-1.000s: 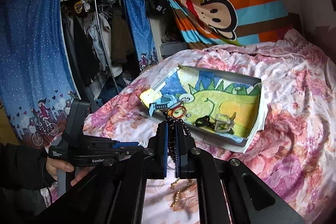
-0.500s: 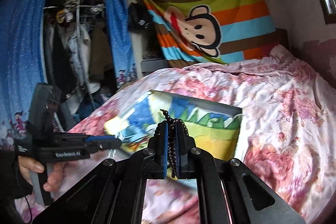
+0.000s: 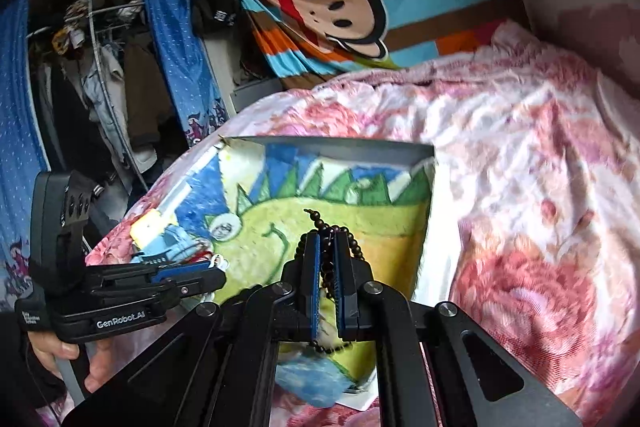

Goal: Organize jewelry
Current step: 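Carry the clip into the tray with the left tool while the right tool drops the necklace there, then move both tools back from the tray toward the silver ring and gold chain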

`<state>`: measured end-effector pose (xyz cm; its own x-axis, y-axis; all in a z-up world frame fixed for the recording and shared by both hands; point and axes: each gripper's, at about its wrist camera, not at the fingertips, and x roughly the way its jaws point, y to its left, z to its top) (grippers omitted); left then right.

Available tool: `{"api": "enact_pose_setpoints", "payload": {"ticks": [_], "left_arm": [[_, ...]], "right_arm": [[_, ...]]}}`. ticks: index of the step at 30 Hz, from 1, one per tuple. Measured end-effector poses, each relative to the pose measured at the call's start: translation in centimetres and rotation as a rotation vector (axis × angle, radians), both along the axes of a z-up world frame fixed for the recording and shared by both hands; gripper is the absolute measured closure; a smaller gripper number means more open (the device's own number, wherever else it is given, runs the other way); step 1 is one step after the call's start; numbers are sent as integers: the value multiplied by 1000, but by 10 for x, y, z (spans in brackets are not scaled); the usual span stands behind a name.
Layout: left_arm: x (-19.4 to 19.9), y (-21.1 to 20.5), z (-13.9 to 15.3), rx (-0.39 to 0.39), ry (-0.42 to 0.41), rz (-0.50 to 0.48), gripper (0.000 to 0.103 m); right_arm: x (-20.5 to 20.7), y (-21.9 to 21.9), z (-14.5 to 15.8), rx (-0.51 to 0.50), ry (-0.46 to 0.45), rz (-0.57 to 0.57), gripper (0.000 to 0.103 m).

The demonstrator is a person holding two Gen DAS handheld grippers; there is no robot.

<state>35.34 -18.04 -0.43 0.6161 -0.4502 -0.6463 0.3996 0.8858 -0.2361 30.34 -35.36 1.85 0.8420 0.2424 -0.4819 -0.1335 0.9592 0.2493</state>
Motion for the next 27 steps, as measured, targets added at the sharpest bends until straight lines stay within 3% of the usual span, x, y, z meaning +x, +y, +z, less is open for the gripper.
{"api": "enact_pose_setpoints", "payload": {"ticks": [6, 13, 15, 18, 21, 23, 25, 27], "left_arm": [[5, -3, -10, 14, 20, 14, 88], [11, -2, -16, 21, 66, 48, 88], [12, -2, -18, 30, 76, 51, 87], [8, 1, -18, 13, 77, 55, 78], [5, 6, -16, -19, 74, 67, 65], [0, 10, -13, -40, 63, 78, 47], [-7, 15, -6, -69, 37, 94, 38], [-13, 19, 2, -88, 22, 99, 36]], "right_arm": [[10, -8, -22, 11, 76, -30, 97], [11, -4, -24, -43, 103, -43, 95], [12, -3, -23, -63, 112, -47, 87], [10, -3, -20, -77, 110, -49, 70], [7, -4, -13, -89, 105, -54, 69], [4, -6, -7, -99, 99, -62, 68], [-1, -8, 2, -111, 88, -76, 58], [-9, -8, 13, -122, 66, -88, 47]]}}
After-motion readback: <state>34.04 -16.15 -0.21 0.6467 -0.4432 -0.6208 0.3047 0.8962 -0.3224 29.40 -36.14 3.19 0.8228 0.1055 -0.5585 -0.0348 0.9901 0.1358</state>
